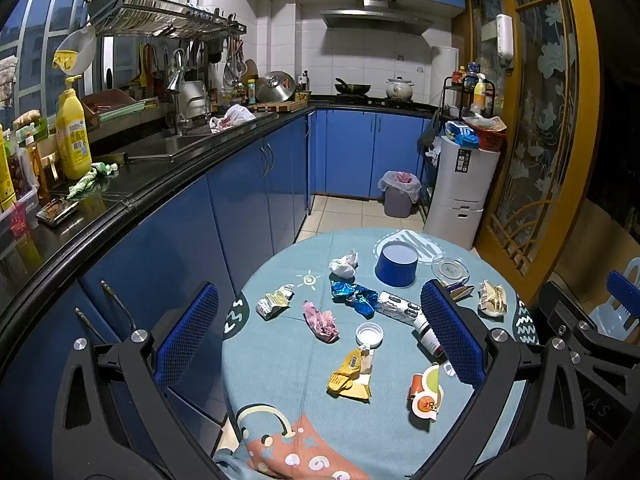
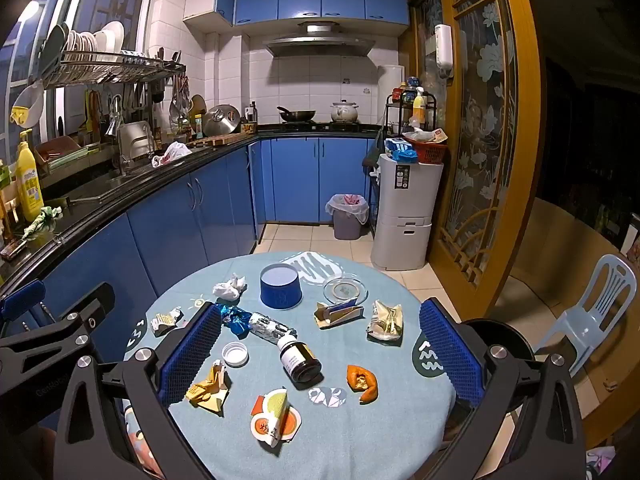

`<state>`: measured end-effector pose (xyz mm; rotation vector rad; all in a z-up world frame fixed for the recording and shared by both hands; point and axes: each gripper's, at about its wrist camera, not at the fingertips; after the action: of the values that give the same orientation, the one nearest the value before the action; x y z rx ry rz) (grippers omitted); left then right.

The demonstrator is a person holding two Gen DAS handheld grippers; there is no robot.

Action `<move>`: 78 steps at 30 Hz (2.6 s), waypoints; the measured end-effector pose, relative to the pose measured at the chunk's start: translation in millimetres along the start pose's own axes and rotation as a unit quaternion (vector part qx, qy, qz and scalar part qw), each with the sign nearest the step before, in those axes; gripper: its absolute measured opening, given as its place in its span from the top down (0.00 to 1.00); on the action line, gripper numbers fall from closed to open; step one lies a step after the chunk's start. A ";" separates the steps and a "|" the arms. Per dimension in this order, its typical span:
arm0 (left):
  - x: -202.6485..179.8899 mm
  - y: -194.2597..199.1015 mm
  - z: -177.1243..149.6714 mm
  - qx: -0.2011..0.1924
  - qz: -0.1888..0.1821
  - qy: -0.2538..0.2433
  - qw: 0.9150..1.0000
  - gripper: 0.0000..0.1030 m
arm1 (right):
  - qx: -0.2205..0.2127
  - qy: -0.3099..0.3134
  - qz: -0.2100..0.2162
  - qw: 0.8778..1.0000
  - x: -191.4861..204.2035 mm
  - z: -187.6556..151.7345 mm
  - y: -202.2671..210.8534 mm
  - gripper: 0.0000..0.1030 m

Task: Collect trash

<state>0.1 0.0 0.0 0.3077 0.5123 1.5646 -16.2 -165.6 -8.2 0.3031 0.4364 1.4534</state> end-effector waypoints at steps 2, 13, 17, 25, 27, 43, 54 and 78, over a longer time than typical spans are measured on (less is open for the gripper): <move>0.0 0.2 0.0 -0.002 -0.001 0.000 1.000 0.03 | 0.000 0.000 0.000 1.000 0.2 -0.1 0.1 0.06; 0.1 0.5 0.0 -0.002 0.000 0.000 1.000 0.03 | 0.001 -0.001 0.001 1.000 -0.4 -0.9 -0.5 0.06; 0.0 0.3 -0.1 -0.002 0.000 0.000 1.000 0.03 | 0.001 -0.001 0.001 1.000 -0.2 -0.8 -0.5 0.06; -0.1 0.2 0.0 -0.002 0.000 0.000 1.000 0.03 | 0.000 -0.001 0.002 1.000 0.5 -0.3 0.0 0.06; -0.2 0.0 0.0 -0.003 0.001 0.000 1.000 0.03 | 0.000 -0.001 0.002 1.000 0.6 -0.3 -0.2 0.06; 1.0 1.1 0.3 -0.004 0.001 0.000 1.000 0.03 | 0.000 -0.001 0.002 1.000 0.8 -0.4 -1.1 0.06; 8.8 2.3 4.6 -0.003 0.001 0.000 1.000 0.03 | 0.001 -0.001 0.002 1.000 1.2 -1.0 -1.8 0.06; 10.9 -7.6 -9.0 0.003 0.004 0.001 1.000 0.03 | 0.007 -0.001 0.004 1.000 4.1 -4.9 -9.9 0.06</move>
<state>1.6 9.6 -12.8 0.3135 0.5188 1.5719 -9.4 -162.8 -17.5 0.3174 0.4456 1.4575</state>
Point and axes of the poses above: each gripper's, at about its wrist camera, not at the fingertips, and y roughly against the way its jaws point, x to its left, z to its top, and after that the axes turned 7 degrees about y, right-handed
